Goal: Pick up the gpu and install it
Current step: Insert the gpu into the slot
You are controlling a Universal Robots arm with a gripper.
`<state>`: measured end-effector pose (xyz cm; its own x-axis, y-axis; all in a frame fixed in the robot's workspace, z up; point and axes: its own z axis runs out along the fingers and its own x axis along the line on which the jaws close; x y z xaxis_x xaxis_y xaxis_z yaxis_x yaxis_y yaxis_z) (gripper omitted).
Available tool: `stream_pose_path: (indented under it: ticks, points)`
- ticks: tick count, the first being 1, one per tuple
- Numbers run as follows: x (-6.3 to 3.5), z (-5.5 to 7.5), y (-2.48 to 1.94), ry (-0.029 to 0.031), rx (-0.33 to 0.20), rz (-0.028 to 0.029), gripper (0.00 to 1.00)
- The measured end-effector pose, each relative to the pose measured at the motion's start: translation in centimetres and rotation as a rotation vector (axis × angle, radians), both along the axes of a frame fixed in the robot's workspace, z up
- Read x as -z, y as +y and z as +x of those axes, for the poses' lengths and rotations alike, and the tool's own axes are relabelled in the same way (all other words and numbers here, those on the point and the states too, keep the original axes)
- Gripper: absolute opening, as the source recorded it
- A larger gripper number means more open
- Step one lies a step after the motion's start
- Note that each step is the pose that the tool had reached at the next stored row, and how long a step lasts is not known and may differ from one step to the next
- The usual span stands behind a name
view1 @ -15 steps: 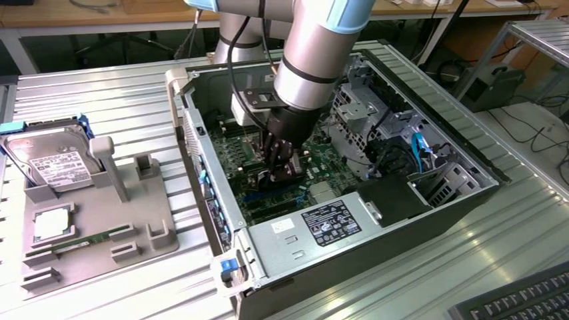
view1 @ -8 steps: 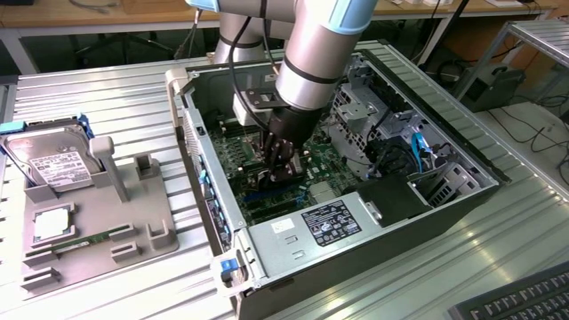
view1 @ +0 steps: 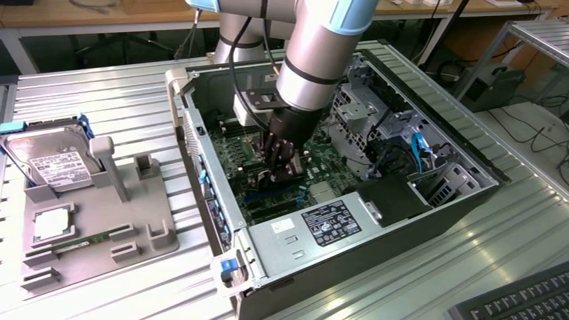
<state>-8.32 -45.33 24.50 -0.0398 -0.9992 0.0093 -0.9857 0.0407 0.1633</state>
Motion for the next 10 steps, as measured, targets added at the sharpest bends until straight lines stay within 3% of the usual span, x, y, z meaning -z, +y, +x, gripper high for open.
stream_pose_path:
  ticks: [10]
  points:
    - [0.02, 0.0, -0.03, -0.0005, 0.001, 0.0007, 0.26]
